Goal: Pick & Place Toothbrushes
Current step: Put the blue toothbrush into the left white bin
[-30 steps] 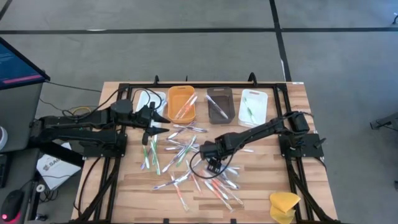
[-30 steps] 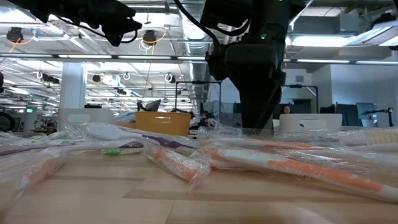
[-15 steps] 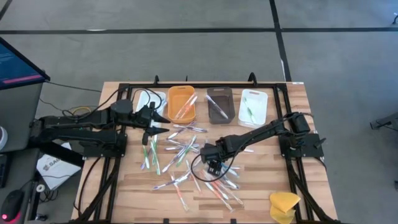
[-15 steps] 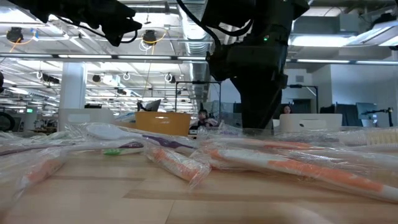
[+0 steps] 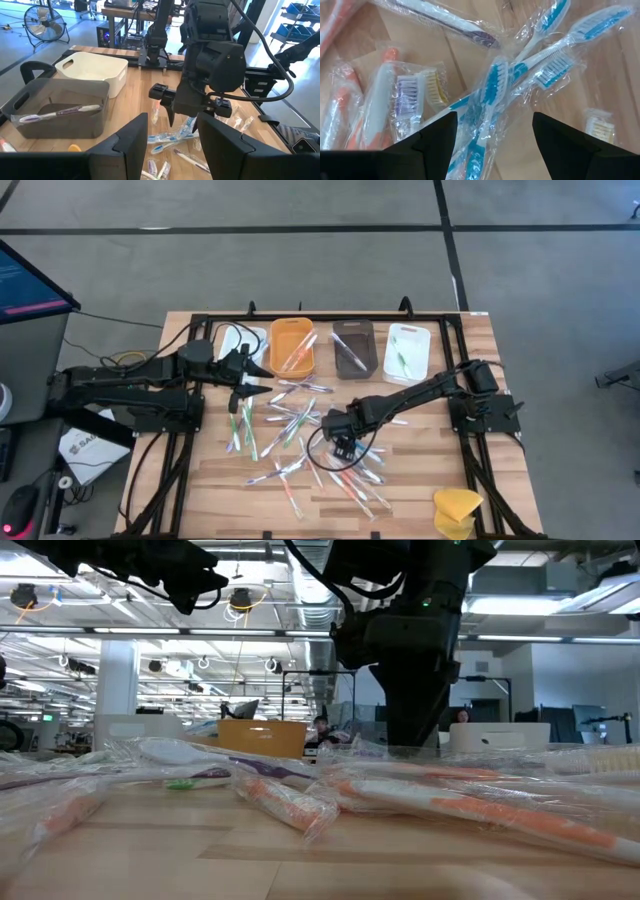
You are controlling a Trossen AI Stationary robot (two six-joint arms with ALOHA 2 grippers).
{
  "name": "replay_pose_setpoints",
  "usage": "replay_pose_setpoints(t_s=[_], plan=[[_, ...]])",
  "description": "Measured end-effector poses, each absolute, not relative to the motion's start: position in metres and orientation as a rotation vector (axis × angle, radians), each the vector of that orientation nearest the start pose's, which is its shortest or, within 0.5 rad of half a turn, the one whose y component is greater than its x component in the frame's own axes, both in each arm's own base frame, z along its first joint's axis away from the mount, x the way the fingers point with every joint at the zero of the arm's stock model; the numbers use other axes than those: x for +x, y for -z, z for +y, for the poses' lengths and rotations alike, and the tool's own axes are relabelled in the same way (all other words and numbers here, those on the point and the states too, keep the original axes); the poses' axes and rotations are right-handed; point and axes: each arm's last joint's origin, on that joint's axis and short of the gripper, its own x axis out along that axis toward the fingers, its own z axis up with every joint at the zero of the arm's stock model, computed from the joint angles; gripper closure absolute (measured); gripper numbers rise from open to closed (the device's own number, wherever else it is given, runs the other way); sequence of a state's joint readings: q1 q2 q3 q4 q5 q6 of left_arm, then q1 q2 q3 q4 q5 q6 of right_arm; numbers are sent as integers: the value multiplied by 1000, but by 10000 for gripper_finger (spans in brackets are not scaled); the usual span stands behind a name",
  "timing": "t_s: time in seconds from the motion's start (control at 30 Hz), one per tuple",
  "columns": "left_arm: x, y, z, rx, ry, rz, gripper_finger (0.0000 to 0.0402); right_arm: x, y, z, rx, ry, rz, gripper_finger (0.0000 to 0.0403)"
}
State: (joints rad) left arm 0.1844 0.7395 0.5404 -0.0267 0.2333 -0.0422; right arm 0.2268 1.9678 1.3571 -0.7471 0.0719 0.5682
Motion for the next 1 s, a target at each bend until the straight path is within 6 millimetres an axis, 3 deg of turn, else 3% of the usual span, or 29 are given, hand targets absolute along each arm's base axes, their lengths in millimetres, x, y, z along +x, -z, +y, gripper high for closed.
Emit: replay_pose_setpoints(t_s=[0.3, 0.53, 1.0], plan=[[169, -270, 25, -89, 44, 222, 233, 369, -161, 83, 270, 256, 1328, 148], [169, -270, 25, -89, 44, 222, 233, 374, -148, 82, 278, 255, 1342, 161], [169, -270, 25, -88, 44, 220, 233, 373, -148, 77, 277, 247, 1363, 289]])
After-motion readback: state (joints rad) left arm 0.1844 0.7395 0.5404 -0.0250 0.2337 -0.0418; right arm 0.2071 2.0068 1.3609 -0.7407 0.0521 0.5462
